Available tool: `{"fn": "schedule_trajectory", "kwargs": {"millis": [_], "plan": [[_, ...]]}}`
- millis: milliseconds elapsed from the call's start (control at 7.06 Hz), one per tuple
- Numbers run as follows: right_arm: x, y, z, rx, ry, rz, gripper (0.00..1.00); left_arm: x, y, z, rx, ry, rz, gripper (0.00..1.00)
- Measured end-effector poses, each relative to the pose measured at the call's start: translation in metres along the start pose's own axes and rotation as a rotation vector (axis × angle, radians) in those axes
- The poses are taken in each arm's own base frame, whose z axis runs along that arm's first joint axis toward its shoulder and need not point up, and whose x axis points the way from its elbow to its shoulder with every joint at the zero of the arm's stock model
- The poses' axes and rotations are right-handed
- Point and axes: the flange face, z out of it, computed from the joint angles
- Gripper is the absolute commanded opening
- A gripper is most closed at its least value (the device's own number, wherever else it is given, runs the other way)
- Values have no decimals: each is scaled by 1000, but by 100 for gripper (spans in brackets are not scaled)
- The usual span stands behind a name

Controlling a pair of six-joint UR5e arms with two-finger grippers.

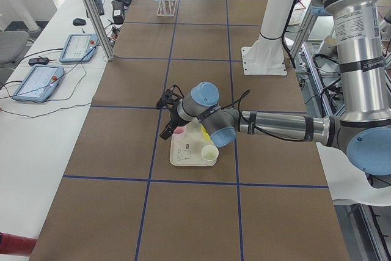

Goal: Transfer IKEA cup to right arm and place on rack

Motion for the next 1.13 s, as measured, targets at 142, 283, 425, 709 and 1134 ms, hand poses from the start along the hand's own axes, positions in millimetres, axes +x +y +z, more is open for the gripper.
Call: {"fn": "schedule_trajectory", "kwargs": {"millis": [142,283,425,709,1134], "plan": [[-22,-11,2,17,-49,79,99,19,2,23,1,2,-46,100],[-35,-16,2,24,-75,108,99,33,8,44,-2,-3,-68,100],[-41,-18,2,27,-85,117,99,37,18,61,-3,-9,-71,97],[-43,-19,3,28,-86,120,99,34,36,82,-1,-3,-59,60],[-43,-19,4,27,-81,121,99,44,47,94,-21,18,-41,31]]}}
